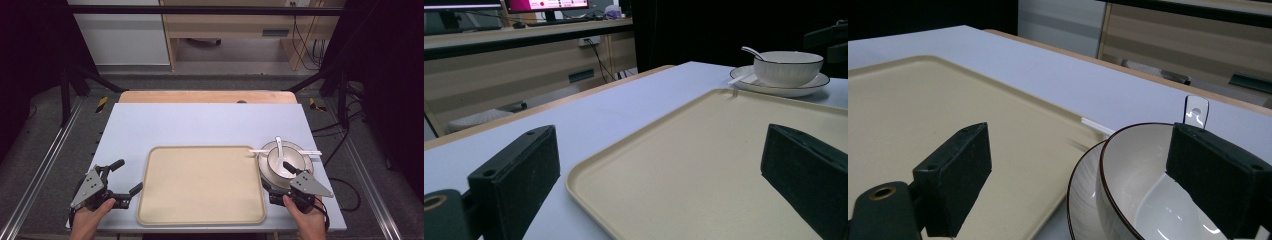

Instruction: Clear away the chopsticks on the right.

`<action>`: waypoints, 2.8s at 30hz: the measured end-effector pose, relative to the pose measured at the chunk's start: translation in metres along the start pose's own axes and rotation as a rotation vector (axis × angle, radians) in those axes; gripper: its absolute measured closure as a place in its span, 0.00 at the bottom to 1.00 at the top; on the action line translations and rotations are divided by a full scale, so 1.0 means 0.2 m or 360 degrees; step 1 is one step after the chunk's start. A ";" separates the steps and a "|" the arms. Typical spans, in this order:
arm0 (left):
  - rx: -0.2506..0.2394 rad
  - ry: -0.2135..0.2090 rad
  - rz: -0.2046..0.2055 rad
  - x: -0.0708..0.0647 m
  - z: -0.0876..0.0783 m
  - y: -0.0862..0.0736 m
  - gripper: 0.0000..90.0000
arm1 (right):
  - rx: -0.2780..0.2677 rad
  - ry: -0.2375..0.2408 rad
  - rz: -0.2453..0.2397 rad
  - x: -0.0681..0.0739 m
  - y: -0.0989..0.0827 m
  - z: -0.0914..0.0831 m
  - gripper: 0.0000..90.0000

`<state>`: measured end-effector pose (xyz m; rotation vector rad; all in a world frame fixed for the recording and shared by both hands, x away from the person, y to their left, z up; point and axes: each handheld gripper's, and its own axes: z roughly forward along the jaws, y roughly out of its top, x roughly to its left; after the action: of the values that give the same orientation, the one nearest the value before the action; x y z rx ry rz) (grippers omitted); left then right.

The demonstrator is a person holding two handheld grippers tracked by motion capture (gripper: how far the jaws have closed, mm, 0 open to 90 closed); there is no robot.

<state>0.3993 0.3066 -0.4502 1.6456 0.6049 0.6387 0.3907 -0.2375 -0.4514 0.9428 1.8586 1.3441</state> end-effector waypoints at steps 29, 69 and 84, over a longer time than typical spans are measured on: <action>0.0084 0.0051 0.0000 0.00 0.01 -0.01 0.06 | 0.0586 -0.0271 -0.0003 -0.63 0.24 0.00 0.70; 0.0115 0.0045 0.0006 -0.01 0.02 -0.02 0.08 | 0.0879 -0.0050 -0.0018 -0.75 0.04 0.07 0.85; 0.0122 0.0041 0.0014 -0.01 0.02 -0.02 0.09 | 0.0950 0.0057 -0.0061 -0.76 0.00 0.13 0.93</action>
<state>0.4009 0.3031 -0.4542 1.7148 0.6480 0.6509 0.4928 -0.3538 -0.4443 1.1639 2.3470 0.7860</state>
